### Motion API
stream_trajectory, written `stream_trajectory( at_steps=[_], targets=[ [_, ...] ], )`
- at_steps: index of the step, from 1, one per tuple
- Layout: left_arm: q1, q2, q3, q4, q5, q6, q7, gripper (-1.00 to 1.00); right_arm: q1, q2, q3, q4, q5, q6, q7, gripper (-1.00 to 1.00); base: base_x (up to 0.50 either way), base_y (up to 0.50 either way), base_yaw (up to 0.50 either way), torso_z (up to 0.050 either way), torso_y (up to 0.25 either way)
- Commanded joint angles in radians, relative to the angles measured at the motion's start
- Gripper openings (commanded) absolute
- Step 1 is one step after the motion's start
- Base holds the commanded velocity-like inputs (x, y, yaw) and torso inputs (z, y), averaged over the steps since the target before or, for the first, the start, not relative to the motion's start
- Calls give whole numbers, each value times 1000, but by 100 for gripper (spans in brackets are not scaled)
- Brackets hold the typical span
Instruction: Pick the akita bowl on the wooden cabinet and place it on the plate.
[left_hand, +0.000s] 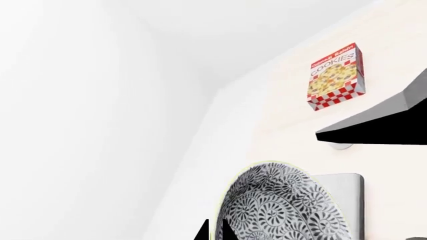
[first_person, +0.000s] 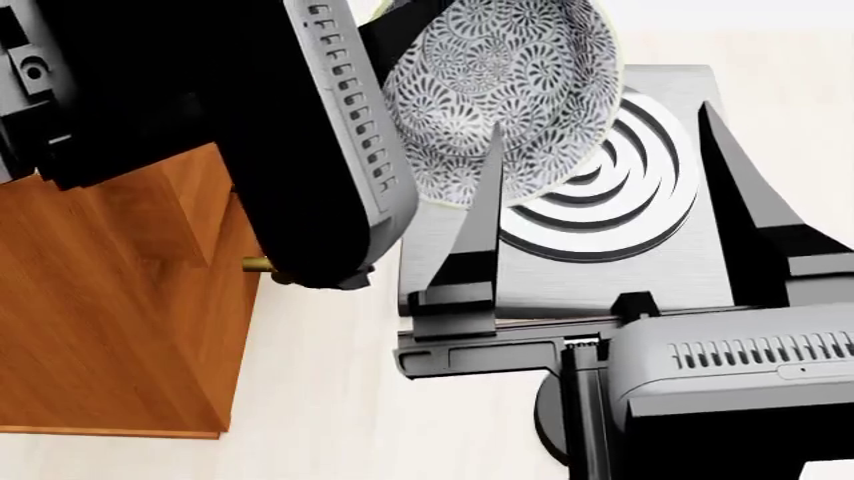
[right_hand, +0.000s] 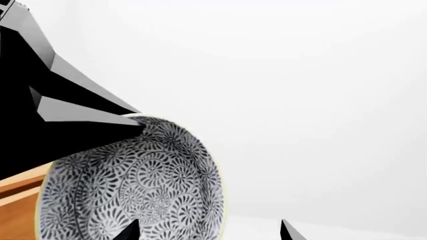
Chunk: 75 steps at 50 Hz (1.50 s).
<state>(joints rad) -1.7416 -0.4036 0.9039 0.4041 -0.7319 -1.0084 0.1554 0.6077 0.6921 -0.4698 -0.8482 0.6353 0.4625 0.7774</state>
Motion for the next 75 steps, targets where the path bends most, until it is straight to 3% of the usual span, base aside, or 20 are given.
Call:
stream_trajectory(
  at_steps=[1,46,47,75],
  targets=[
    [2,-10,-18,25,-7,3,3,-100,7,-8,-5,24,1,-5,-9,100,0,0,0,0,0],
    [18,-31,-29,55,-39,10,6,-100,-40,-19,7,110,14,-62,-30,100,0,0,0,0,0],
    [18,-31,-27,55,-38,9,6,-100,-40,-19,7,109,14,-62,-29,-100,0,0,0,0,0],
    [16,-20,-24,6,-33,-22,-25,-100,-13,-11,22,96,18,-20,13,-100,0,0,0,0,0]
  ],
)
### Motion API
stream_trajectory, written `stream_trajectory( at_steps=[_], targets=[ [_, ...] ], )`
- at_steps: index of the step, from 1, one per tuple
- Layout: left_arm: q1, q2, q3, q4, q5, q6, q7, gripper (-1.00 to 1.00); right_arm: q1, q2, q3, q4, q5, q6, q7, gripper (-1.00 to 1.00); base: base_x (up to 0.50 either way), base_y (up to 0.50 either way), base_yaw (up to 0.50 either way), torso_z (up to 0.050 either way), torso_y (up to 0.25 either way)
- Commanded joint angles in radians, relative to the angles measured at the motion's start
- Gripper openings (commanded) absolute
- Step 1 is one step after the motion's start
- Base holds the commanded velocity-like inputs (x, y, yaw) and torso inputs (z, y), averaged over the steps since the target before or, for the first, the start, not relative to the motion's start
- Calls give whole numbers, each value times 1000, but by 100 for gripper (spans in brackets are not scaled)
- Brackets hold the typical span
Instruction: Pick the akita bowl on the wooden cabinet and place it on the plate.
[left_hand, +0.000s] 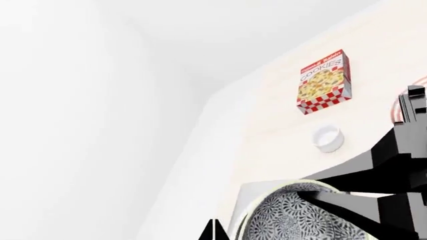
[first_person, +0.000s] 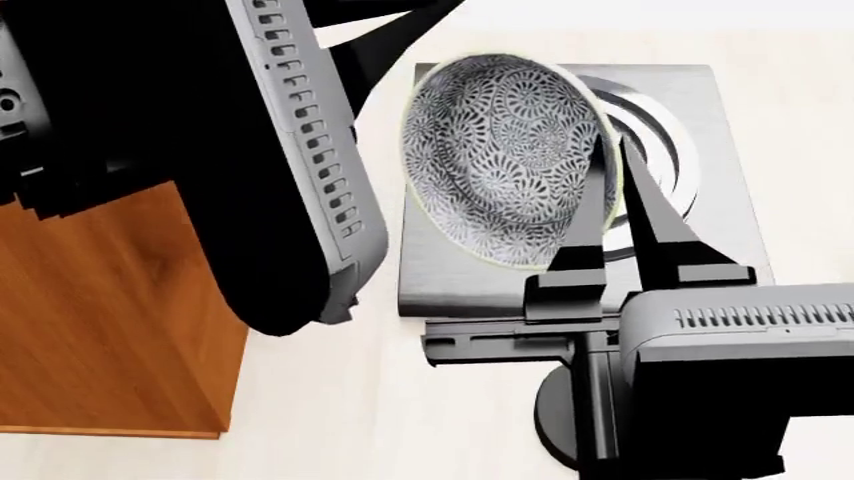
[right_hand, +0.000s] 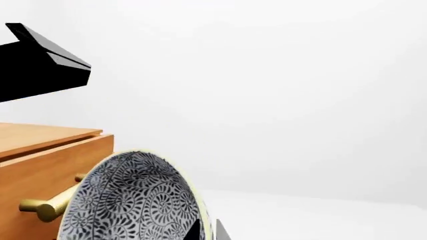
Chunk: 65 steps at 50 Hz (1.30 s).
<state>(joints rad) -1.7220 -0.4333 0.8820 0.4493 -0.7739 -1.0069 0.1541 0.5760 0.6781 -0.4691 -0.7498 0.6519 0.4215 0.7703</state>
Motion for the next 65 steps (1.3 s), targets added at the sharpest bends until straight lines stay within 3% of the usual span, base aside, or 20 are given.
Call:
stream_trajectory(
  at_steps=[1,2,13,19,25,35,65],
  targets=[
    [-5,8,1,-38,11,-23,-23,-100,19,3,22,-2,1,19,19,-100,0,0,0,0,0],
    [-5,13,2,-53,17,-34,-38,100,20,6,17,-3,-8,24,21,-100,0,0,0,0,0],
    [0,34,-25,-130,46,-49,-110,100,-8,11,29,-19,-21,17,55,-100,0,0,0,0,1],
    [19,86,-154,-256,-9,-83,-191,100,-29,25,48,-34,-29,12,81,-100,0,0,0,0,0],
    [10,76,-137,-266,2,-80,-176,100,-53,29,77,-31,-30,2,116,-100,0,0,0,0,0],
    [7,70,-145,-297,85,-46,-271,100,-67,52,106,-55,-35,30,169,-100,0,0,0,1,0],
    [14,88,-217,-343,44,-46,-301,100,-271,133,413,-125,66,-70,345,-100,0,0,0,0,1]
  ],
)
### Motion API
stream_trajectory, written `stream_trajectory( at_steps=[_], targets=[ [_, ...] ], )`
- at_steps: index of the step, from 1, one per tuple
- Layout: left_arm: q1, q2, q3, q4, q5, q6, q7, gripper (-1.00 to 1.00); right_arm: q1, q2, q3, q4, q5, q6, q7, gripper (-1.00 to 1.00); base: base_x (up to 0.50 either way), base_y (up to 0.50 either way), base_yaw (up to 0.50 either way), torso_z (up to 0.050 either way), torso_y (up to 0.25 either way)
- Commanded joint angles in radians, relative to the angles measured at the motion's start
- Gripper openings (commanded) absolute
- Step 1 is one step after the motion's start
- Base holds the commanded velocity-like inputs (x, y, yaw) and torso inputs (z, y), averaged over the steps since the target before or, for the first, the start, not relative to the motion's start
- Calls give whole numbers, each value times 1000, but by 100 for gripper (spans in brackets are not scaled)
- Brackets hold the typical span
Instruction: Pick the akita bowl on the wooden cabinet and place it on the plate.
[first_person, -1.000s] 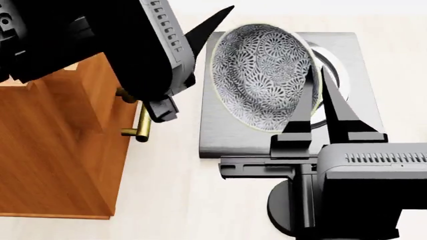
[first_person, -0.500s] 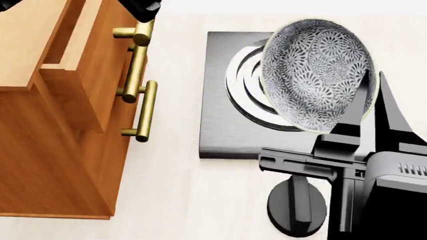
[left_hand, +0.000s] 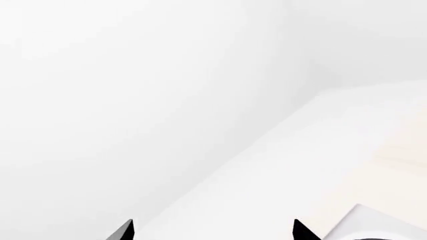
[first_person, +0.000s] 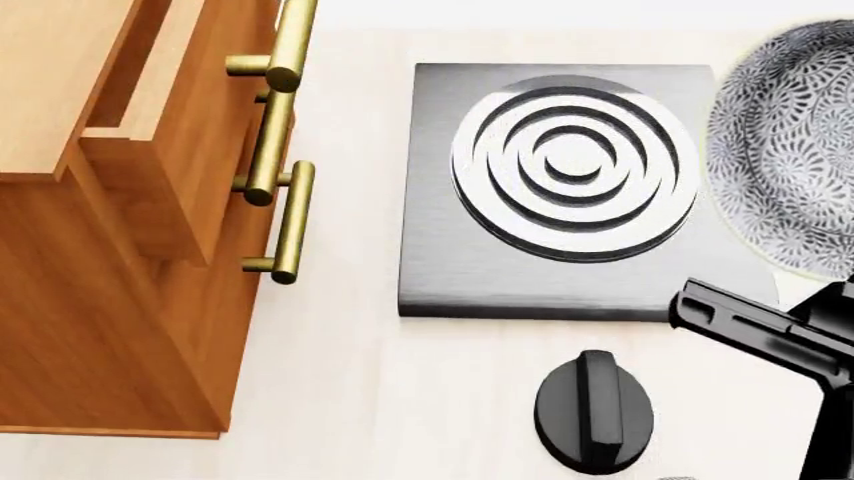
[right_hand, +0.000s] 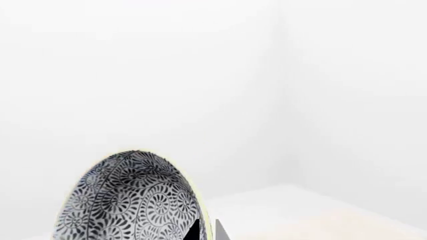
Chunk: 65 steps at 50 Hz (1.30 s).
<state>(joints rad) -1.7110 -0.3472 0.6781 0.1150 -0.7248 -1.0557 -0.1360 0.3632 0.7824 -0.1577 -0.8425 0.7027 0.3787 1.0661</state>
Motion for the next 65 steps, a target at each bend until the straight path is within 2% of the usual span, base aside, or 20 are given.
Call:
stream_trajectory(
  at_steps=[1,22,25,29,32,33,34,35,41,48,65],
  targets=[
    [4,1,-13,-7,-5,3,-11,100,-67,33,115,-36,21,-32,52,-100,0,0,0,0,0],
    [4,-1,-17,-6,-13,3,-17,100,-181,35,280,-26,92,-81,122,-100,0,0,0,0,0],
    [1,0,-17,-7,-15,1,-16,100,-199,36,323,-18,124,-67,168,-100,0,0,0,0,0],
    [1,1,-18,-4,-17,-1,-19,100,-187,63,361,-10,200,35,308,-100,0,0,0,0,3],
    [1,0,-17,-3,-18,-1,-18,100,-213,49,380,-12,193,-1,273,-100,0,0,0,3,0],
    [1,0,-15,-4,-18,0,-18,100,-215,65,399,-20,226,54,357,-100,0,0,0,0,0],
    [1,0,-15,-4,-17,0,-19,100,-232,48,404,-24,183,-5,291,-100,0,0,0,0,0],
    [2,0,-17,-4,-19,0,-19,100,-251,48,423,-31,192,-8,293,-100,0,0,0,0,0],
    [13,-5,-17,-3,-20,6,-21,100,-224,105,461,-30,306,119,454,-100,0,0,0,0,0],
    [15,-9,-19,1,-23,5,-22,100,-274,57,533,-26,308,56,393,-100,0,0,0,0,0],
    [27,-20,-24,11,-31,6,-30,100,-287,-26,597,8,411,-55,260,-100,0,0,0,0,1]
  ],
)
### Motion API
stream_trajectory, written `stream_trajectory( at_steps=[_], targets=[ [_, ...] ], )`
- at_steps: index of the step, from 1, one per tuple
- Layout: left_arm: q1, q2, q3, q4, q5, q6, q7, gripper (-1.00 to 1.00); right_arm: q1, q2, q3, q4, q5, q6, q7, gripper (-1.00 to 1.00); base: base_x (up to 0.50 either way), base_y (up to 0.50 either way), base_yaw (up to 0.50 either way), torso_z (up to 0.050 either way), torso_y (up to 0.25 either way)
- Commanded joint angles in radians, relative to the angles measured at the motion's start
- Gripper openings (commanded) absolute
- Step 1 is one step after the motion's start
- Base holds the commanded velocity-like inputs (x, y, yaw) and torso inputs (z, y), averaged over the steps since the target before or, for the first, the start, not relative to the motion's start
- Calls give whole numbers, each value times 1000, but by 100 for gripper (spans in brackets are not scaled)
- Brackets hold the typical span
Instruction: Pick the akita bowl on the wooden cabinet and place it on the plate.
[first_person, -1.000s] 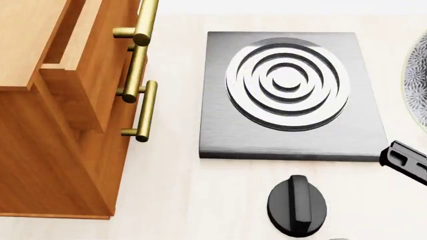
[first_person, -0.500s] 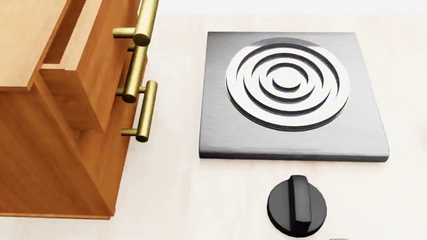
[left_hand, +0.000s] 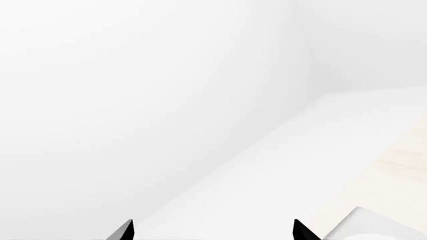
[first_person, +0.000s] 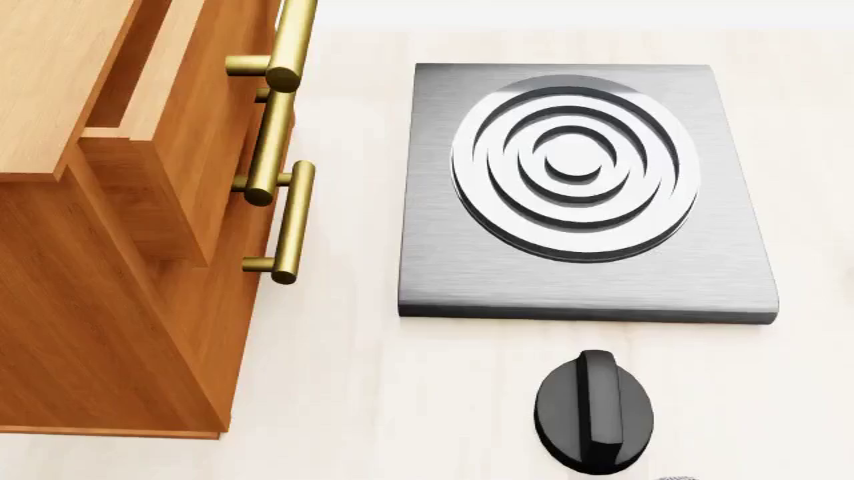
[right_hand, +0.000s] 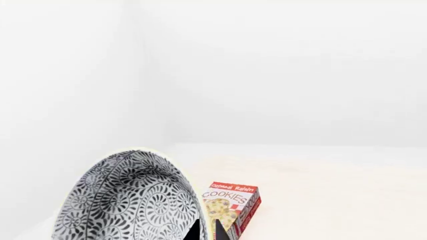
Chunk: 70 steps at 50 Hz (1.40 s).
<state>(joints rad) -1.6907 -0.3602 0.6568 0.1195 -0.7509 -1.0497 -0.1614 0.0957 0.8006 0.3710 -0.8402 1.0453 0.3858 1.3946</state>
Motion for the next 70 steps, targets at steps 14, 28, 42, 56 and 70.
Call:
stream_trajectory(
  at_steps=[14,28,42,56,70],
  targets=[
    [6,-7,-6,-1,-8,6,-4,100,-61,-98,165,-7,158,-152,-148,-100,0,0,0,0,0],
    [22,-12,-5,1,-11,13,-7,100,-62,-106,169,21,145,-150,-144,-100,0,0,0,0,1],
    [34,-22,-8,5,-15,17,-11,100,2,-116,124,128,208,-141,-146,-100,0,0,0,1,0],
    [43,-26,-9,4,-18,23,-14,100,7,-138,145,115,315,-159,-130,-100,0,0,0,0,1],
    [39,-23,-6,-2,-18,27,-12,100,-13,-165,161,146,297,-175,-152,-100,0,0,0,0,0]
  ],
)
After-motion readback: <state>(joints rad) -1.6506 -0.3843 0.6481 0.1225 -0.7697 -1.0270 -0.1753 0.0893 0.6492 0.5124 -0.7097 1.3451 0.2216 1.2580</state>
